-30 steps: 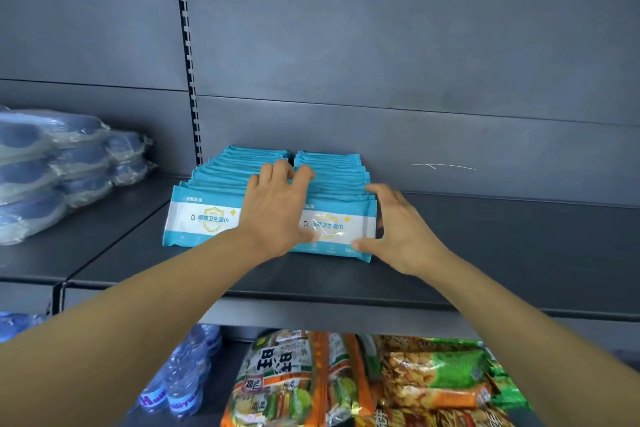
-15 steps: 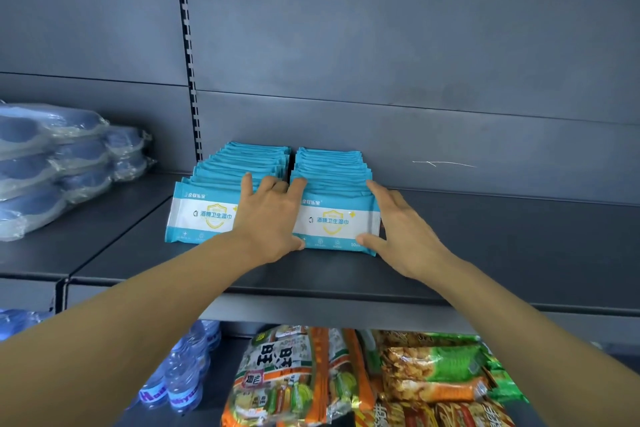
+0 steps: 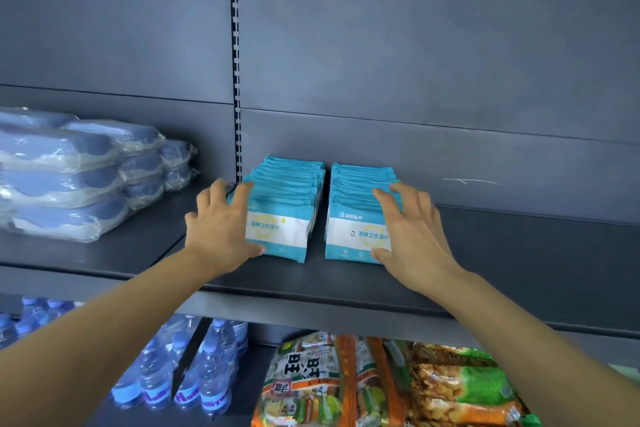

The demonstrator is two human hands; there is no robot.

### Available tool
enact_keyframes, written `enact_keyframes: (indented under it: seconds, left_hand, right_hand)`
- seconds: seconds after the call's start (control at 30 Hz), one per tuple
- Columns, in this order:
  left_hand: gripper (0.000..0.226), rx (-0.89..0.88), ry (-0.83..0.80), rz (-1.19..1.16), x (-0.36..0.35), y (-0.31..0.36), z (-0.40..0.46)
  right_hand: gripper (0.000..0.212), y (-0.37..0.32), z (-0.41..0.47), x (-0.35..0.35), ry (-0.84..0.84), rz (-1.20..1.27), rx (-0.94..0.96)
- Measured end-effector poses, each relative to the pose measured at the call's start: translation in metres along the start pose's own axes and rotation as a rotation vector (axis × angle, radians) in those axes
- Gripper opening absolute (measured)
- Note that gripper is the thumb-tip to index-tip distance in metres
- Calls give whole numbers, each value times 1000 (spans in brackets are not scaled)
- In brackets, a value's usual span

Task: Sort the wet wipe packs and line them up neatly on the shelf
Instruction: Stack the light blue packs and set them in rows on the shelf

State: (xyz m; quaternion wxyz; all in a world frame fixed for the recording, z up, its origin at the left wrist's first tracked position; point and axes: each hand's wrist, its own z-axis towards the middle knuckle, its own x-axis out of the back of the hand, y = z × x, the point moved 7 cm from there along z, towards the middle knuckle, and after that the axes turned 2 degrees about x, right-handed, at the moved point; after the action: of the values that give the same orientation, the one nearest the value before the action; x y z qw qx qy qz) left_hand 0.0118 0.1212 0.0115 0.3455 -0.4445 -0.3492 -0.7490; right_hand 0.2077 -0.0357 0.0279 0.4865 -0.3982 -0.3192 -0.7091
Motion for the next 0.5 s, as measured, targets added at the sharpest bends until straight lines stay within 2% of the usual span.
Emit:
enact_keyframes:
  seconds: [0.17,0.33,0.5]
  left_hand:
    - [102,98,-114,-189,-18,-17,0]
    - [93,88,-48,-210,-19,-8,-1]
    - [93,94,-50,-180,-17,-5,-2]
  right_hand:
    - [93,1,0,-18,-99,-29,-69]
    - [89,0,1,-21,-87,-17,-69]
    - [87,-2,0,-18,-80,-27,-56]
